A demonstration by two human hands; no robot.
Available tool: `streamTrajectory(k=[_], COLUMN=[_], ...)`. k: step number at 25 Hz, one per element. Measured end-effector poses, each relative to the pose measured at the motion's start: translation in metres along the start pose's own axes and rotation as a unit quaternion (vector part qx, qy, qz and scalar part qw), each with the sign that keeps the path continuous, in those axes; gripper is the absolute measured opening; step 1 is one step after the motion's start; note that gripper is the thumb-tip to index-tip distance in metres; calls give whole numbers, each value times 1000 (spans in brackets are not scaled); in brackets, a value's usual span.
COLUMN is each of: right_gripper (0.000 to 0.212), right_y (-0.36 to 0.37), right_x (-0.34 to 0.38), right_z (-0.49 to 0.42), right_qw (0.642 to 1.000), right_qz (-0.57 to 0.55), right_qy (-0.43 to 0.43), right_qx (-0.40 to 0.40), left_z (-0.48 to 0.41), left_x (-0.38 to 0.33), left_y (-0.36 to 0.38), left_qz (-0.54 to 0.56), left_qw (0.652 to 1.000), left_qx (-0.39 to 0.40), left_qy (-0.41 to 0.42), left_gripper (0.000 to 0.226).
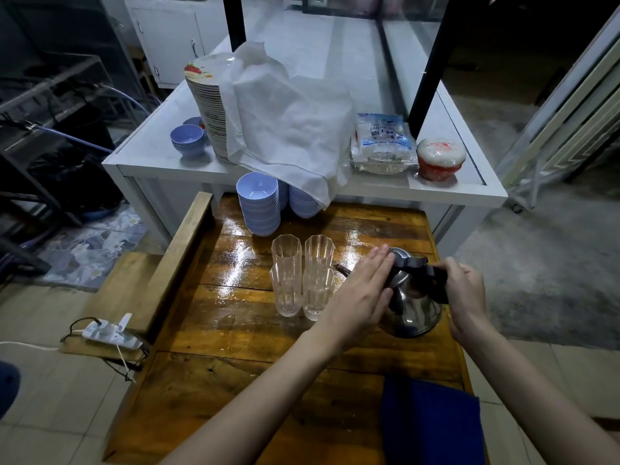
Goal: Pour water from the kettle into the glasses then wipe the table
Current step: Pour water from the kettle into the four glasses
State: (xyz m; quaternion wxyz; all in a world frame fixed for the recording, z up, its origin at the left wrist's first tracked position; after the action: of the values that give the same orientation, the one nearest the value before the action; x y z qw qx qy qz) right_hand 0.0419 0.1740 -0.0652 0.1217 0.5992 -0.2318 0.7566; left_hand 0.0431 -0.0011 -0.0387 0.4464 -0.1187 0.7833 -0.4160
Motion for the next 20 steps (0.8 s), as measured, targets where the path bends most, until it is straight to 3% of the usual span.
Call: streamTrajectory(k=[9, 14, 20], right_gripper=[23, 42, 37], right_y=[14, 41, 61], right_x=[47, 71, 81], right_z=[18, 19, 26], right_qw=[998, 991, 976], right_qz=[9, 84, 166], right_qy=[-45, -101, -136], right_qx=[-46, -28, -19], left_z=[6, 16, 27], left_x=[1, 23, 44], left_y=[-42, -50, -51], left_qz=[36, 76, 97], left_qw=[999, 997, 995], left_qx=[-20, -15, 2], left_qy=[29, 8, 1], left_gripper=[57, 59, 61])
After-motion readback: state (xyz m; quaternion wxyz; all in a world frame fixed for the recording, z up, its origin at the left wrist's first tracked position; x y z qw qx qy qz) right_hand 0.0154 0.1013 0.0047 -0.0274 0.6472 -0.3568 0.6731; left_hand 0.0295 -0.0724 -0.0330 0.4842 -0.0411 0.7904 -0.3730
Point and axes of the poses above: each hand's wrist, its own z-axis away from the middle knuckle, its own y-axis out of the palm, x = y × z, the point moved 10 cm from there along -z, towards the middle knuckle, and after that the axes turned 1 degree about x, right-handed, at the moved point
